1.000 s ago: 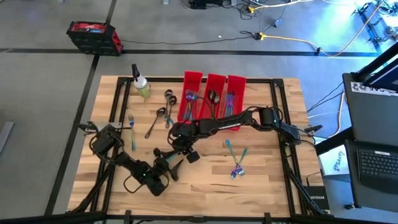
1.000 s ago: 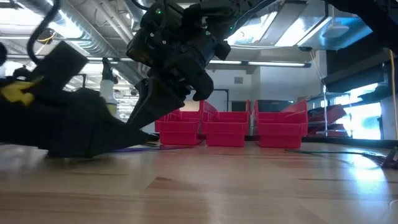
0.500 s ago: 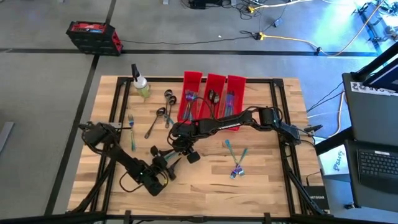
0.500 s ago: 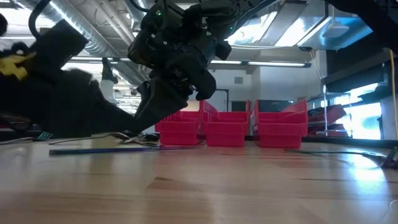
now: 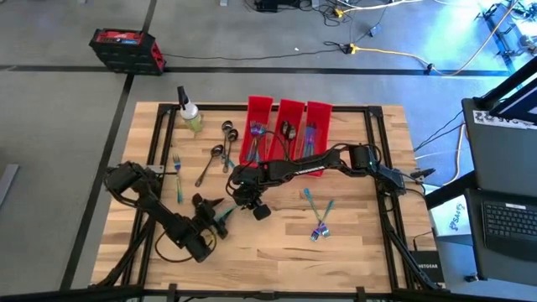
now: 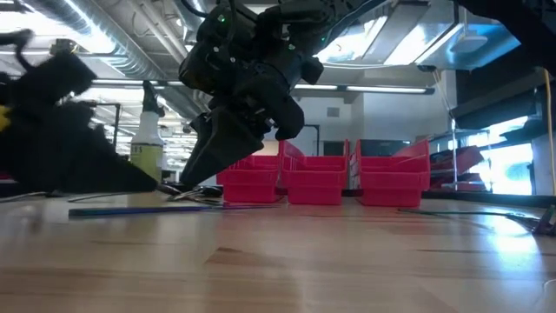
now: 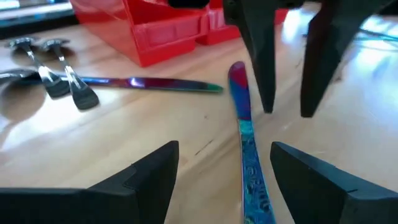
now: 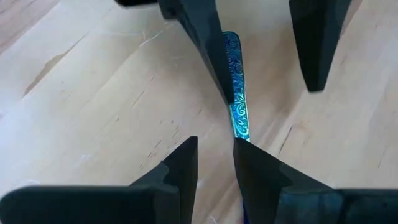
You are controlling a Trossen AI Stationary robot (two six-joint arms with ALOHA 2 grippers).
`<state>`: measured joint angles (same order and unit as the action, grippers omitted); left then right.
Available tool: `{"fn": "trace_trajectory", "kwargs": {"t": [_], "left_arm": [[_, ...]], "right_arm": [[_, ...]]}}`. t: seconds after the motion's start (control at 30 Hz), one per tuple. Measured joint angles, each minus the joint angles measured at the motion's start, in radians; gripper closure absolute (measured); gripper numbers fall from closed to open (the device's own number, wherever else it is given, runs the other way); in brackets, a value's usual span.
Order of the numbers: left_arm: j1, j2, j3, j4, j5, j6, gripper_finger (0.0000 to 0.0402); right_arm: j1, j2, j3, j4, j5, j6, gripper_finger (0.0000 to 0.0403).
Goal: Sort silverware
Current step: Put the blue knife into the right red silverware bin
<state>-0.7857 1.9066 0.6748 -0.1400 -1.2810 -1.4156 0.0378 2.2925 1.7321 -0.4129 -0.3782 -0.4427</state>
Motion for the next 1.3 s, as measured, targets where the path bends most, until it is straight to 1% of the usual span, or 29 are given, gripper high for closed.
{"fn": "trace_trajectory", "kwargs": {"t": [0.1, 0.23, 0.33, 0.4, 0.43, 0.57, 0.63, 0.7, 0.9, 0.97, 1.03, 1.17, 1.3], "left_arm": [[-0.029, 0.000, -0.016, 0.001, -0.011, 0.005, 0.0160], [-0.057, 0.003, -0.038, 0.004, -0.014, -0.033, 0.0160], [-0.071, 0.030, -0.047, 0.039, -0.016, -0.048, 0.0160], [-0.072, 0.048, -0.047, 0.092, -0.017, -0.046, 0.0160], [-0.072, 0.059, -0.047, 0.130, -0.017, -0.032, 0.0160], [-0.072, 0.089, -0.046, 0.267, -0.029, 0.101, 0.0160], [-0.069, 0.097, -0.045, 0.310, -0.027, 0.152, 0.0160], [-0.064, 0.103, -0.044, 0.318, -0.018, 0.178, 0.0160], [-0.040, 0.120, -0.043, 0.313, -0.011, 0.182, 0.0160], [-0.032, 0.120, -0.043, 0.313, 0.002, 0.187, 0.0160], [-0.022, 0.119, -0.044, 0.310, 0.038, 0.186, 0.0160], [0.001, 0.115, -0.039, 0.290, 0.074, 0.139, 0.0160], [0.003, 0.121, -0.012, 0.297, 0.073, 0.199, 0.0160]], "right_arm": [[-0.004, 0.000, 0.000, 0.000, 0.000, 0.000, 0.0315], [-0.016, 0.000, 0.000, 0.000, 0.000, 0.000, 0.0315], [-0.025, 0.000, 0.000, 0.000, 0.000, 0.000, 0.0315], [-0.028, 0.000, 0.000, 0.000, 0.000, 0.002, 0.0315], [-0.030, 0.000, 0.000, 0.000, 0.000, 0.005, 0.0315], [-0.033, 0.000, 0.000, 0.002, -0.001, 0.017, 0.0315], [-0.033, 0.000, 0.000, 0.004, -0.002, 0.018, 0.0315], [-0.033, 0.000, 0.000, 0.007, -0.006, 0.019, 0.0315], [-0.032, 0.000, 0.000, 0.010, -0.006, 0.020, 0.0315], [-0.032, 0.000, 0.000, 0.010, -0.006, 0.024, 0.0315], [-0.032, 0.000, 0.000, 0.010, -0.006, 0.034, 0.0315], [-0.032, 0.000, 0.000, 0.009, -0.006, 0.045, 0.0315], [-0.032, 0.000, 0.000, 0.009, -0.007, 0.045, 0.0315]]}}
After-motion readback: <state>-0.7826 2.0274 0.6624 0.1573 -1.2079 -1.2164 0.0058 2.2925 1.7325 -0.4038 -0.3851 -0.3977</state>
